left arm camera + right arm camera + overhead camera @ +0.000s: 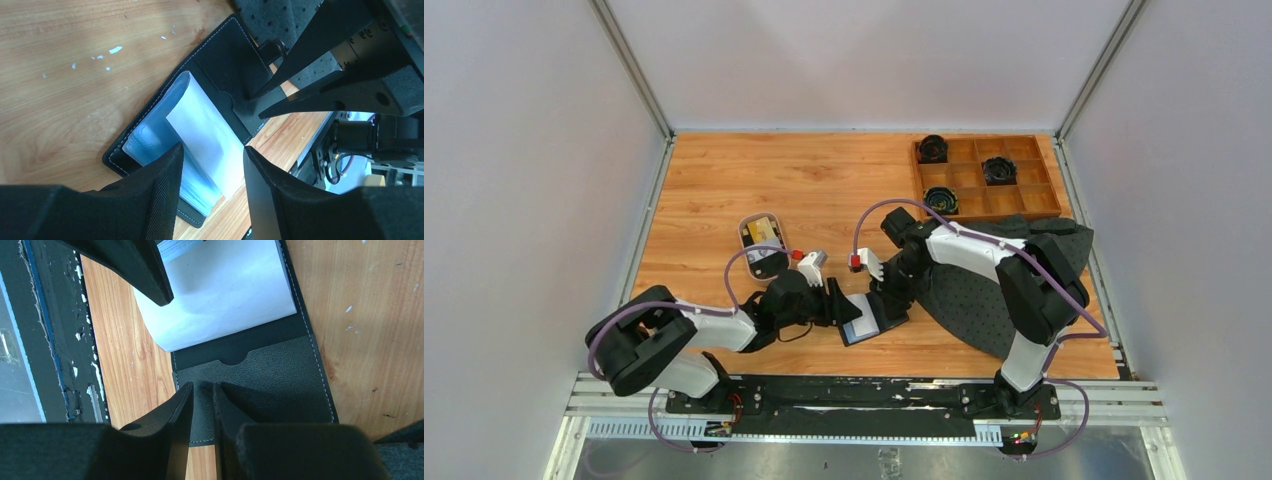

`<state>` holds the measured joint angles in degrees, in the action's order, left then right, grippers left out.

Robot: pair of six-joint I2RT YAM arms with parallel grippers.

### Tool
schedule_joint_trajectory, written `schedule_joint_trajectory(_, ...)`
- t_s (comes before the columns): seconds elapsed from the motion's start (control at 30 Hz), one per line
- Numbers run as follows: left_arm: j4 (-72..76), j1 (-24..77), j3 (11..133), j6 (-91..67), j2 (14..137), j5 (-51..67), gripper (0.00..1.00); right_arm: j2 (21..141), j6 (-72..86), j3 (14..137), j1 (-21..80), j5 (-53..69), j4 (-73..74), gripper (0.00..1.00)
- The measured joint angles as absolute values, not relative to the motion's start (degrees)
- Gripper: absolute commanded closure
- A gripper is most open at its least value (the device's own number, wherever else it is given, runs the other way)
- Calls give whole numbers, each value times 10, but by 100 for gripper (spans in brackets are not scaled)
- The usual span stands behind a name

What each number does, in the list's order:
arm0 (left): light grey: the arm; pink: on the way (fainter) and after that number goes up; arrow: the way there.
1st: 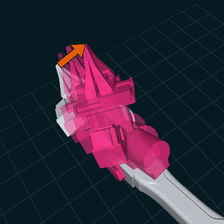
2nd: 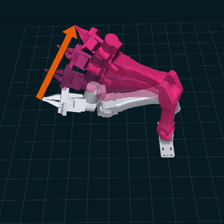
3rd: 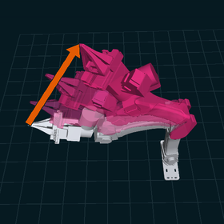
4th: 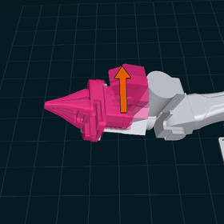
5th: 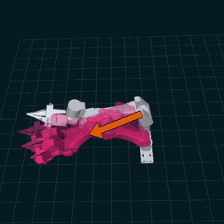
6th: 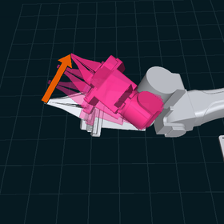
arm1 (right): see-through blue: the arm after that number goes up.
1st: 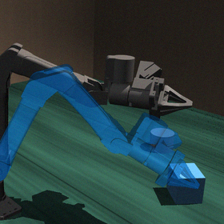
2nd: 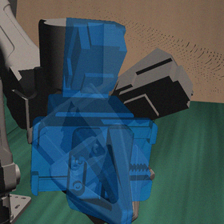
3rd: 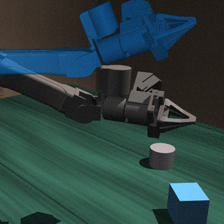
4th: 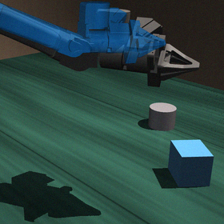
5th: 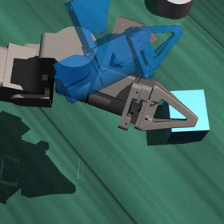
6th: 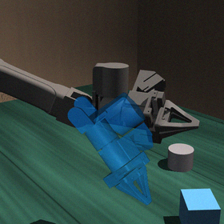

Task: Put the credit cards into the card holder
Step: Turn over the card slot in the card holder.

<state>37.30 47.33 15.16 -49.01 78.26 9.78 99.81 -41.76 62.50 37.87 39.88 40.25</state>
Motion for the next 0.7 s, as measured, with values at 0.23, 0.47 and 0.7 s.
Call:
schedule_joint_trajectory(0.23, 443, 473, 152, -515, 839, 127, 58, 998, -418, 625, 379, 401, 404, 76)
schedule_joint_trajectory(0.47, 535, 473, 151, -548, 858, 157, 58, 998, -417, 641, 379, 416, 415, 74)
schedule_joint_trajectory(0.7, 564, 473, 154, -560, 868, 174, 50, 995, -413, 652, 364, 442, 430, 69)
